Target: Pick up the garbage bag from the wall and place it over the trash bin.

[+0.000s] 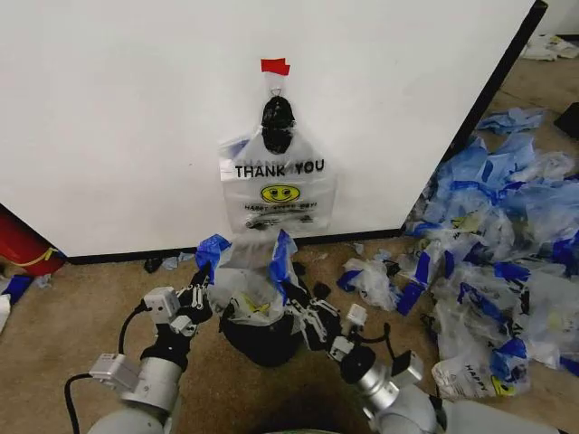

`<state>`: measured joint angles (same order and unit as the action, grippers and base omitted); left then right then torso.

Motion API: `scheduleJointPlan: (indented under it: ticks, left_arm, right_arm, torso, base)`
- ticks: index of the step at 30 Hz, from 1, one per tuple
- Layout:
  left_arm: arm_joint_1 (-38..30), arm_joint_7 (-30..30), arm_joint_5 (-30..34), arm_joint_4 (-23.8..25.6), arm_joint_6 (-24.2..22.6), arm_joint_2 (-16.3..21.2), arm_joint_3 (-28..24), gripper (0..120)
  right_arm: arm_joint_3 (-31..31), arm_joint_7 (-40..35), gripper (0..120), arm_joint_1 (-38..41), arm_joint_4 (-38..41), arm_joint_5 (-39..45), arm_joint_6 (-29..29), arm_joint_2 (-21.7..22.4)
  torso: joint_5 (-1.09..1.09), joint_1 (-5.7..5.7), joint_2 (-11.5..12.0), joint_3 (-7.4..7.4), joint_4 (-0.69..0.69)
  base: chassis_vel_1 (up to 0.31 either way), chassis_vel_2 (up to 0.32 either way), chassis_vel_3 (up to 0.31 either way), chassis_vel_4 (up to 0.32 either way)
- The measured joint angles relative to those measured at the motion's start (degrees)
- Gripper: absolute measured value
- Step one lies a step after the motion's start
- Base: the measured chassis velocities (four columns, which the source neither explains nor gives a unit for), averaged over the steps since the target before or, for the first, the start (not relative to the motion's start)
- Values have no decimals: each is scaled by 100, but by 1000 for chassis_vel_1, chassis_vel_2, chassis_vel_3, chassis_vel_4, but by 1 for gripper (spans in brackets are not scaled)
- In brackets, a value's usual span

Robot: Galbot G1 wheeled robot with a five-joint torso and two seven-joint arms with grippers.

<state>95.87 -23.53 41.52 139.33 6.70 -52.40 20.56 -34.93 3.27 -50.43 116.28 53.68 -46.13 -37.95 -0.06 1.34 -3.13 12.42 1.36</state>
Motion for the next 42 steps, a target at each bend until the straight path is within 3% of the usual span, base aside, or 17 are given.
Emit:
scheduleJointPlan:
  ticks: [14,35,42]
  left_arm:
    - [205,-14,4,104,2,-18,-68,0]
    - [-338,-17,121,-256,69,183,-136,0]
    - [-401,-17,123,-319,75,174,-202,0]
  right_arm:
    - [412,20,0,-697,-99,-345,-100,8]
    - [-210,-276,0,478,-964,-525,-105,-942]
    - [-207,-230,0,506,-1124,-524,-105,-921]
  torso:
    - [-1,0,0,0,0]
    - [0,0,0,1,-1]
    - [-1,0,0,1,0]
  base:
    - [0,0,0,0]
    - [0,0,0,0]
    - [0,0,0,0]
